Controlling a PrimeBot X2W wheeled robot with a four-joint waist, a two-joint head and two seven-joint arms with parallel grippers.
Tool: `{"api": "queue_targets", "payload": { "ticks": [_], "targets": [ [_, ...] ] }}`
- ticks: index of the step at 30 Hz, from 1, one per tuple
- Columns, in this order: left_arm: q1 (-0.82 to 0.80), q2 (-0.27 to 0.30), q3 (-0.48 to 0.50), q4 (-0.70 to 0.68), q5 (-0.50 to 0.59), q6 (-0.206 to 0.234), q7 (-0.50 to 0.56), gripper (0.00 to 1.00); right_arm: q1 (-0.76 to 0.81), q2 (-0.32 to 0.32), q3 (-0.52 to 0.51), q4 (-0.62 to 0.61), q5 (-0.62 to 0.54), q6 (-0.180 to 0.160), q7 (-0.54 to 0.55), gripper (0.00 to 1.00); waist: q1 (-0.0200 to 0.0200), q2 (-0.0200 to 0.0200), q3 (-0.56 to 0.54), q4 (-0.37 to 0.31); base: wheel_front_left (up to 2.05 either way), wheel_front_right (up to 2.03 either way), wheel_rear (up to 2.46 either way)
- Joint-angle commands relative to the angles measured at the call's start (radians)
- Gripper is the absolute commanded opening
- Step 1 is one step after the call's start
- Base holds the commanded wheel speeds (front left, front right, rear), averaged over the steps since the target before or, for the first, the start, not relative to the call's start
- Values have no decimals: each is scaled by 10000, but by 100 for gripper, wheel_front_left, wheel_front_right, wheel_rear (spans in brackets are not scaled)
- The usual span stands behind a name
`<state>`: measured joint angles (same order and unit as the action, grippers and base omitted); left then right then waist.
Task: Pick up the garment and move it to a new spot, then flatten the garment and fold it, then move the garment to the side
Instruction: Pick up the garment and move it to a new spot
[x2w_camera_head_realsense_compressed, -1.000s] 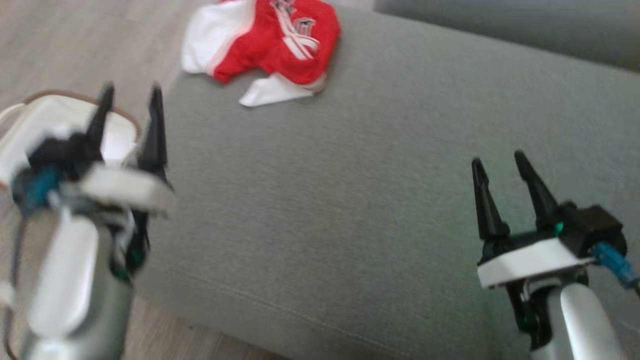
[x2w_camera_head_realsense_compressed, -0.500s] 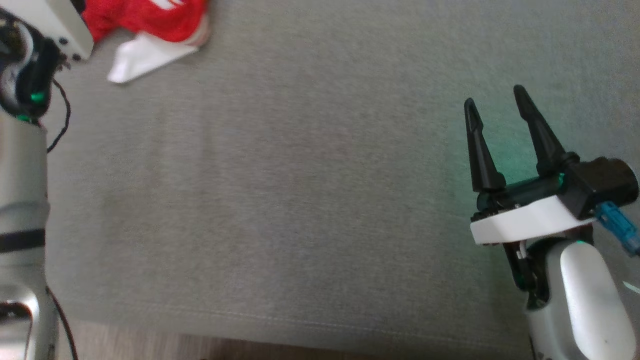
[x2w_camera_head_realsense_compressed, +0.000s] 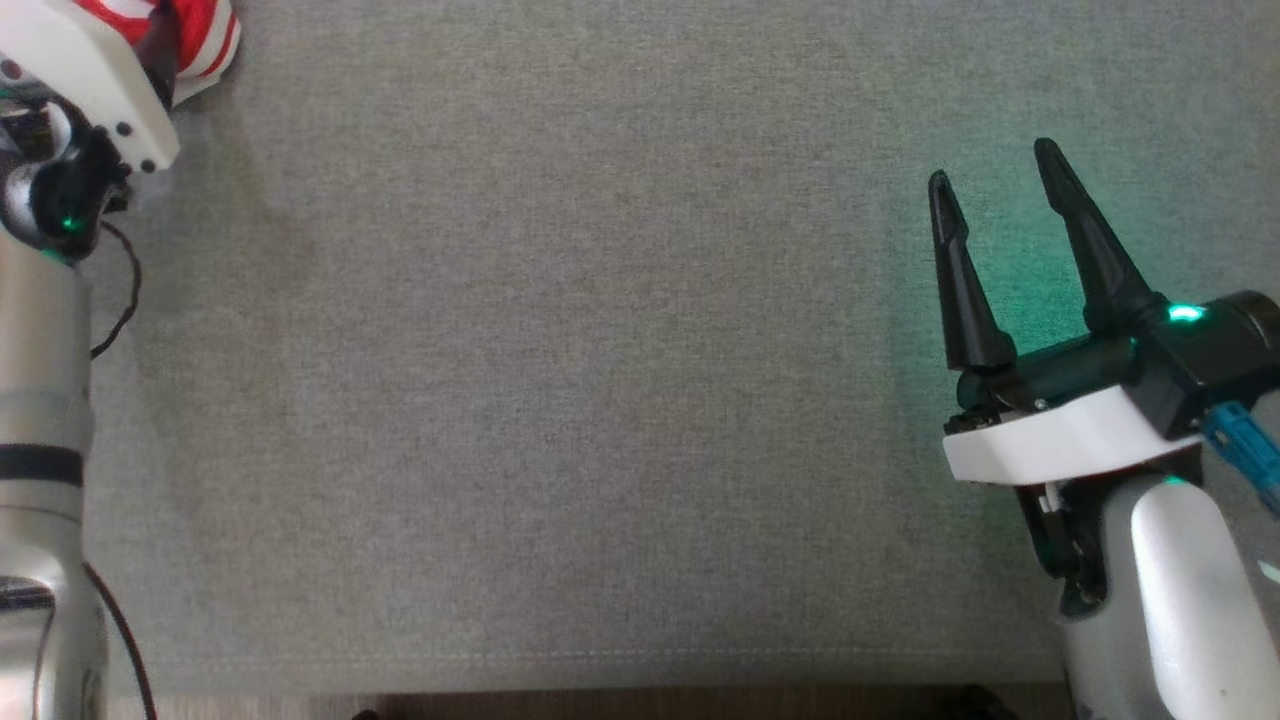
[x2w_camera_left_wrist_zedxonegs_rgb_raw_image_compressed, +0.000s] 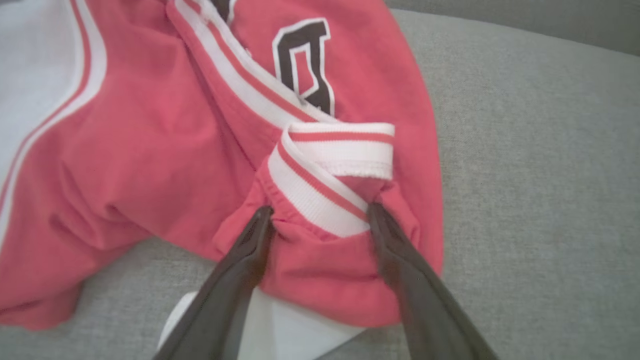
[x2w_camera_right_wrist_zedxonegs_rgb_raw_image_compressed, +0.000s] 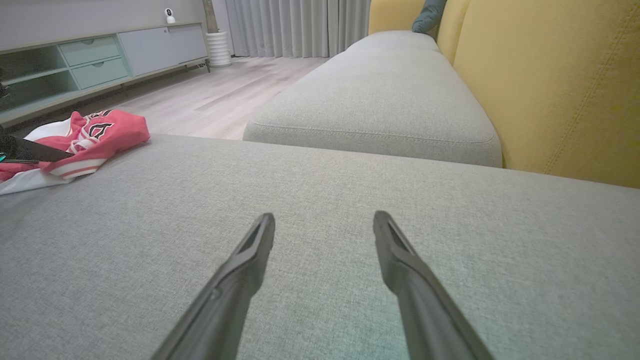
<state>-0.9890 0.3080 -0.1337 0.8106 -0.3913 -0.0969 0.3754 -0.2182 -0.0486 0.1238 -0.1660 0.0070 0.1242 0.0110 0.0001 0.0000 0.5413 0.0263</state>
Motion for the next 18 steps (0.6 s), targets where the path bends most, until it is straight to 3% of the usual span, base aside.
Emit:
{"api": "queue_targets", "payload": {
  "ticks": [1,2,3,4,6,7,18],
  "targets": [
    [-268,463,353,65,-90,61,36,100,-61,-16,266,-495,-95,65,72,100,-1,0,62,-54,0,0,0],
    [-254,484,345,225,-89,87,65,100,-68,-16,281,-522,-91,65,84,100,-1,0,69,-71,0,0,0],
    [-250,520,346,351,-77,130,36,93,-76,-16,298,-536,-82,65,86,100,-1,0,68,-87,0,0,0],
    [-259,564,370,455,-69,201,-34,55,-80,-16,308,-542,-68,65,82,100,-1,0,57,-100,0,0,0],
    [-265,640,374,629,-72,205,-152,8,-75,-16,311,-525,-38,65,59,100,-1,0,-7,-114,0,0,0],
    [-265,684,360,701,-67,186,-205,0,-64,-16,300,-498,-23,65,45,100,-1,0,-63,-111,0,0,0],
    [-706,1197,143,689,253,87,-1540,0,34,-16,175,-121,245,65,-263,100,-1,0,-1051,108,0,0,0]
  ]
}}
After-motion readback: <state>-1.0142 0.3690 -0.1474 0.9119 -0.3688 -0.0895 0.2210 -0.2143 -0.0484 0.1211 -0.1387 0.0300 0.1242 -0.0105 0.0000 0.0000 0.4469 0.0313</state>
